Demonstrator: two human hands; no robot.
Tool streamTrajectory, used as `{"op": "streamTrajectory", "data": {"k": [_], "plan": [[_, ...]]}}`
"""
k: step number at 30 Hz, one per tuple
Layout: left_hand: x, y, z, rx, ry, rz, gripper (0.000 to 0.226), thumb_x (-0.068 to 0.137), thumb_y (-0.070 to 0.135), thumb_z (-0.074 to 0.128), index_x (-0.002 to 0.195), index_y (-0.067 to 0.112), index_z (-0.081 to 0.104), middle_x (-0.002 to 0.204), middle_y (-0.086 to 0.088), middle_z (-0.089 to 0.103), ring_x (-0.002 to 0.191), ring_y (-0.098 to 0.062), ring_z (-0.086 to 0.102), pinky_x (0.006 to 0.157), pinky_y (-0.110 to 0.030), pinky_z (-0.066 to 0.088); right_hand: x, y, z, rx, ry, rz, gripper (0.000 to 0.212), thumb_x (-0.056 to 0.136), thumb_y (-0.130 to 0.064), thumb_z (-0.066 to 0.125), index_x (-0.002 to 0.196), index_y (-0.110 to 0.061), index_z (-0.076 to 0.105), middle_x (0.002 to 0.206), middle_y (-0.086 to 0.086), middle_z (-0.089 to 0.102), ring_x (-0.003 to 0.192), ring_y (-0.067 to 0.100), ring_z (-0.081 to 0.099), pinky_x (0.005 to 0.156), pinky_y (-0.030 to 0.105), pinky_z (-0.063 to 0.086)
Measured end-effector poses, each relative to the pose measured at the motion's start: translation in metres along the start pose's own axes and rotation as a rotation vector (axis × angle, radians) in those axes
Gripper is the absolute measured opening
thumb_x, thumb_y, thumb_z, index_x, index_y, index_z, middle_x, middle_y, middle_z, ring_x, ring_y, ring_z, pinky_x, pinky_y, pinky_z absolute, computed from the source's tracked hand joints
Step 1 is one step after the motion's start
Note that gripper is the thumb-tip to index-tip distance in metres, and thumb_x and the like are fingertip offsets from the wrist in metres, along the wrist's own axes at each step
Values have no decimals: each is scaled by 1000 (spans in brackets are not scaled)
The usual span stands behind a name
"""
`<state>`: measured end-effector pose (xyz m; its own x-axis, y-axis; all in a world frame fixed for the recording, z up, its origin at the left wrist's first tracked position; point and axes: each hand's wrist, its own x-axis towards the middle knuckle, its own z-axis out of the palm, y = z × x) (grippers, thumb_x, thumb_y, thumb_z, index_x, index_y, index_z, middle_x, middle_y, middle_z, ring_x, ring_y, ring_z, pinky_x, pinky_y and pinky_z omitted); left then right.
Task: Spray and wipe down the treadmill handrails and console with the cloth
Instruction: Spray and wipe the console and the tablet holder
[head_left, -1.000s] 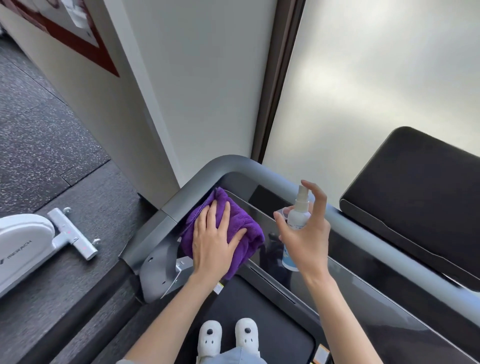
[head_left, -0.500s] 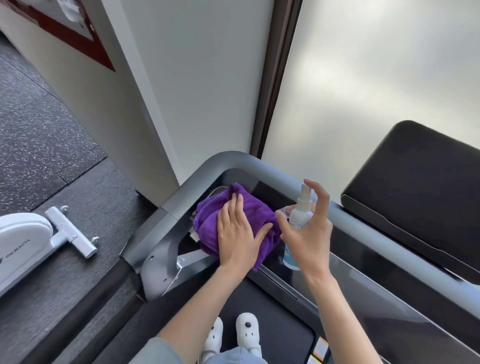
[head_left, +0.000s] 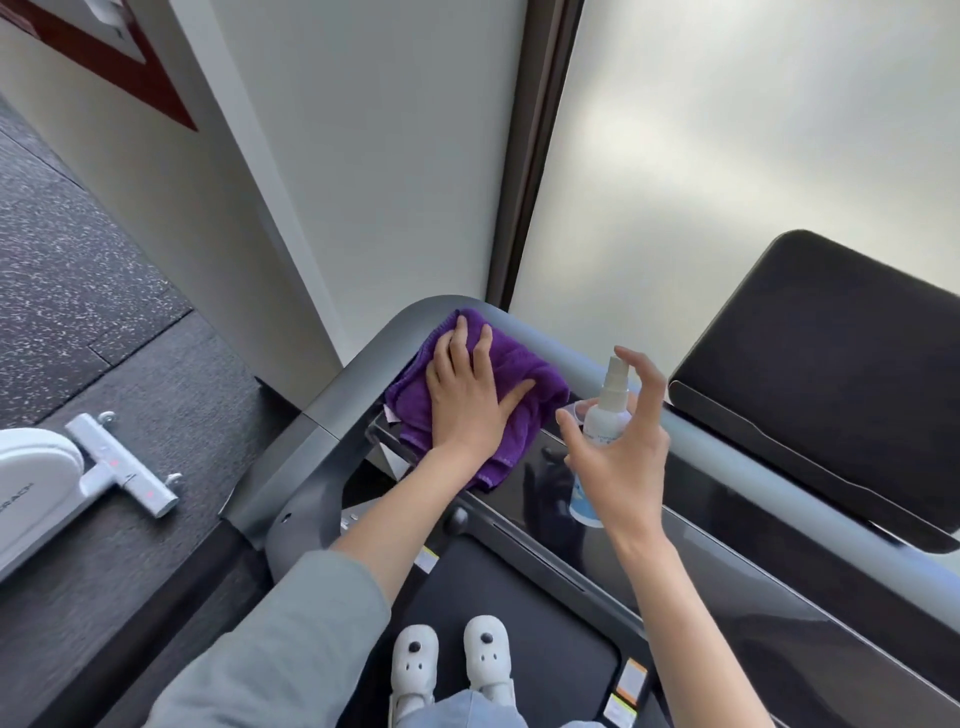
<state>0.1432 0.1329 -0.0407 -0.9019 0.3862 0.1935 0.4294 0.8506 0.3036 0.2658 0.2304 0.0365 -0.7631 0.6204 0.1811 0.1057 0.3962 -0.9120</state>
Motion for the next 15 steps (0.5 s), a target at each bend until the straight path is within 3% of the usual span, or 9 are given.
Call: {"op": "streamTrajectory", "data": {"k": [9, 15], "plan": [[-51, -34, -23, 6, 1, 24, 56, 79, 48, 66, 122, 13, 57, 99, -11, 62, 88, -33, 60, 76, -45, 49, -9, -2, 0, -21, -42, 6, 69, 82, -5, 73, 128, -43, 37, 73, -4, 68, 67, 16, 67, 76, 45, 59], [-58, -55, -77, -153, 181, -56, 56, 78, 37, 77, 123, 15, 53, 98, -8, 62, 86, -31, 59, 75, -44, 48, -9, 2, 21, -17, -102, 27, 71, 82, -3, 70, 129, -45, 36, 76, -11, 65, 68, 17, 65, 69, 50, 59]]}}
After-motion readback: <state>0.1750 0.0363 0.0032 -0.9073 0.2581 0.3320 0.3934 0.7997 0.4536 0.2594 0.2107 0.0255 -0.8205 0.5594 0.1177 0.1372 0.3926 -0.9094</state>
